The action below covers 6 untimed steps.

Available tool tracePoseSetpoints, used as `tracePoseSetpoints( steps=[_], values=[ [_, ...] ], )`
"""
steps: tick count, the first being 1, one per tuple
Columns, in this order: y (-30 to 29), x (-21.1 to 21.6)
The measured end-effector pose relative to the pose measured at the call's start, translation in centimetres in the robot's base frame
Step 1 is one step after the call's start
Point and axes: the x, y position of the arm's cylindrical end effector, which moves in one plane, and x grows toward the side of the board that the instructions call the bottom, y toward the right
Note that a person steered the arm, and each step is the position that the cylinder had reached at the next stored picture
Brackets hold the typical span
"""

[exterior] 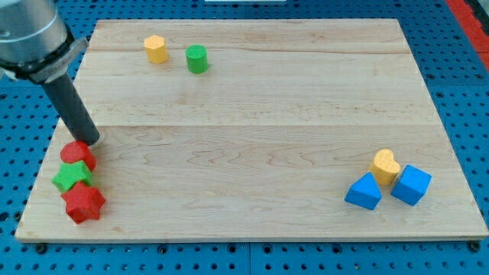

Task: Push the green circle towards center left

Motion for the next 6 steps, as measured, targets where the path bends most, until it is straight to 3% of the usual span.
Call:
tracePoseSetpoints(
  steps=[1,3,4,5,6],
  values=[
    [1.5,-0.6],
    [20.6,-13.4],
    [24.3,-19.5],
    [18.5,-22.0],
    [11.6,-16.3]
  ],
)
